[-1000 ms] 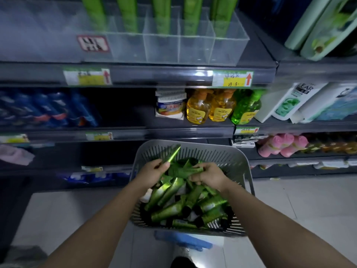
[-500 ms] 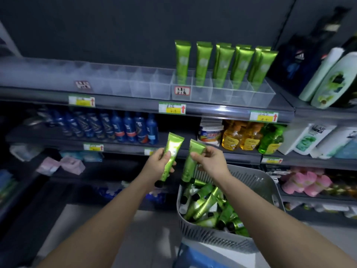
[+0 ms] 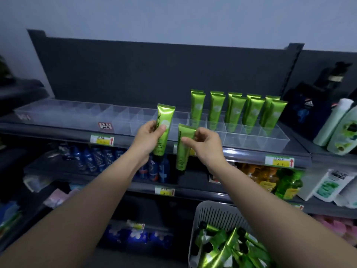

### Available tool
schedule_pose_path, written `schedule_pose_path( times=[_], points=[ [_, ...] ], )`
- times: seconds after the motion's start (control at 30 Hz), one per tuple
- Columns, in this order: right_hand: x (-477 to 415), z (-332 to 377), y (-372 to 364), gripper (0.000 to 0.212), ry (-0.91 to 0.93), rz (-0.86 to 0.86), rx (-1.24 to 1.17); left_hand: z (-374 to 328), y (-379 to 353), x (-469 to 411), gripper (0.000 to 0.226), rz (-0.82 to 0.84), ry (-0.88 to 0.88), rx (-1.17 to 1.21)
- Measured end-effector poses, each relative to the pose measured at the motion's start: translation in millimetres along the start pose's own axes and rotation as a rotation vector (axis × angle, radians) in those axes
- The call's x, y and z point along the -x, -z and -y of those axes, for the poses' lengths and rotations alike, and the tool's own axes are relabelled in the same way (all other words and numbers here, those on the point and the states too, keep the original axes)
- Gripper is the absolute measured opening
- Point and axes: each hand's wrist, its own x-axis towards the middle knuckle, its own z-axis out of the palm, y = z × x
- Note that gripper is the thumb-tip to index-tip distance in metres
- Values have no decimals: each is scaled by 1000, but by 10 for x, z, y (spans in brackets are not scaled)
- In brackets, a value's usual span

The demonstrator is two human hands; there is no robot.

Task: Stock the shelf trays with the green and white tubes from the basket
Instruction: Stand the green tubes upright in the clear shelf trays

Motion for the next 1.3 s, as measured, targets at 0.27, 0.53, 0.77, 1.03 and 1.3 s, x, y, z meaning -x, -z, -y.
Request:
schedule_pose_path(
  times=[0.27,0.53,0.77,1.03,1.3],
  points=[
    [-648,391,34,46,132,-66,70,-423,-51,-705,11,-13,-150,-5],
    [-1092,594,-24,41,217,-160,199,-595,-164,-1401,16,59,-211,-5],
    [-1390,594,-108,19,231,-286,187,-441,-248,-1897,20,165,-149,-39],
    [-1554,519,-224,12,199,-309,252,-165,-304,-2228,20,281,-106,-173],
    [-1640,476,-273,15,204,-293,282,20,-291,-2336,27,333,-96,-248]
  ],
)
